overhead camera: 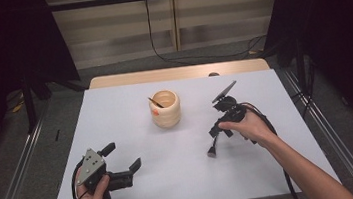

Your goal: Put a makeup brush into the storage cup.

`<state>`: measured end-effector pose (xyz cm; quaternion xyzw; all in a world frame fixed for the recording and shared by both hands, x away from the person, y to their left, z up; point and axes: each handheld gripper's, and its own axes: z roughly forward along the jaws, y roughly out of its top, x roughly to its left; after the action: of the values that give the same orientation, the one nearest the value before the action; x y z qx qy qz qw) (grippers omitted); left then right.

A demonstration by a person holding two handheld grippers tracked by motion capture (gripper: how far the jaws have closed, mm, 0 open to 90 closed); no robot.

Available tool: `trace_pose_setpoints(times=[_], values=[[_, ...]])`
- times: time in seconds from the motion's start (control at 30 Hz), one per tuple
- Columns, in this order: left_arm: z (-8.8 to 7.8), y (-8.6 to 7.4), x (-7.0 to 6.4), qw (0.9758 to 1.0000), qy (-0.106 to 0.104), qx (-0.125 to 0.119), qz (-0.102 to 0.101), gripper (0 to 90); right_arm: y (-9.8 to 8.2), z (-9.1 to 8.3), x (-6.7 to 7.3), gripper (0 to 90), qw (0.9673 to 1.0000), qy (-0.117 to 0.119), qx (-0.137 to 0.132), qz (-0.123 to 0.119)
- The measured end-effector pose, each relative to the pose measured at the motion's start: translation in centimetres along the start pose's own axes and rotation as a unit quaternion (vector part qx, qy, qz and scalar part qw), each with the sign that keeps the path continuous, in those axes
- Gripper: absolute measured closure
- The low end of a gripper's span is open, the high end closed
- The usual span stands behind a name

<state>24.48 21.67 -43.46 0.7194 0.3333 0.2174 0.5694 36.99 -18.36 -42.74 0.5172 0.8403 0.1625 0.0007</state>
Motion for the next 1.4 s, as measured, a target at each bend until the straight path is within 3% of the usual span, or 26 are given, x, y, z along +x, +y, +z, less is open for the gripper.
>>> trace_pose_setpoints(times=[0.23,0.47,0.67,1.0,1.13,1.27,1.4], values=[[-0.1,0.0,0.0,1.0000,0.002,0.000,0.000,1.0,0.4,1.0,0.5,23.3,0.9994,-0.005,0.034,0.000],[0.0,0.0,0.0,1.0000,0.001,0.000,0.002,1.0,0.5,1.4,0.5,30.0,0.9986,-0.009,0.052,0.007],[0.0,0.0,0.1,1.0000,-0.003,0.000,-0.002,1.3,0.6,1.9,0.8,37.3,0.9979,-0.016,0.062,0.015],[0.0,0.0,0.0,1.0000,-0.006,0.002,0.000,1.2,0.7,2.2,1.1,41.4,0.9977,-0.009,0.059,0.032],[0.0,0.0,0.0,1.0000,-0.005,0.000,-0.004,1.2,0.6,2.4,1.1,43.5,0.9970,-0.018,0.067,0.034],[0.0,0.0,0.1,1.0000,-0.004,0.001,-0.001,1.2,0.5,2.6,1.1,51.0,0.9965,-0.026,0.072,0.035],[0.0,0.0,0.1,1.0000,-0.005,0.001,-0.001,1.2,0.3,2.5,0.8,65.7,0.9963,-0.041,0.067,0.034]])
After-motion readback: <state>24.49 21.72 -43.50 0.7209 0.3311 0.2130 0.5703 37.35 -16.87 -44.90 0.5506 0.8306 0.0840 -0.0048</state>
